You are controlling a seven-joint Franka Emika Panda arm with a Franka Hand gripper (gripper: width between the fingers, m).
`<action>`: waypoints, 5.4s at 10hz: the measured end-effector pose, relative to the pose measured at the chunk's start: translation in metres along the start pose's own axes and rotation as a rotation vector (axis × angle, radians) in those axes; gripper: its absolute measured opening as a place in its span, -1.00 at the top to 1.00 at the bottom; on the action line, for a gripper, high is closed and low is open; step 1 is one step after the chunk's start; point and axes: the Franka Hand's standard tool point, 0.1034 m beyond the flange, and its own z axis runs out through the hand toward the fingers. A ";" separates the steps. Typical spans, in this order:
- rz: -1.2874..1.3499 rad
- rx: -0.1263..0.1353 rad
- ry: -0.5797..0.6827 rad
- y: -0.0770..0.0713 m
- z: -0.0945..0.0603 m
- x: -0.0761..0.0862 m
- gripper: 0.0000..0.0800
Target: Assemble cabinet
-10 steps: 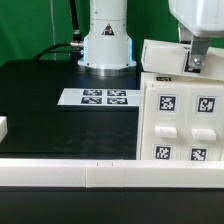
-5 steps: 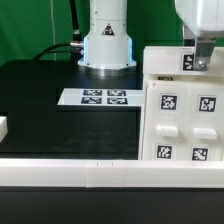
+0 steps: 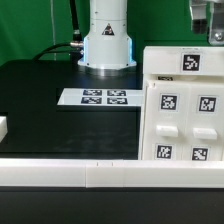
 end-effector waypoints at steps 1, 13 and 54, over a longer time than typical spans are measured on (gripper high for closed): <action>-0.091 -0.019 0.009 0.003 0.005 -0.002 -0.99; -1.668 -0.090 0.044 0.002 0.006 -0.003 -0.99; -1.102 -0.007 0.171 0.003 0.031 0.018 -0.40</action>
Offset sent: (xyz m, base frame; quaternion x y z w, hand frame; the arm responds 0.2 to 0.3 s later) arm 0.0031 0.0044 0.0030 -0.0061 0.0122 -0.2175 0.9760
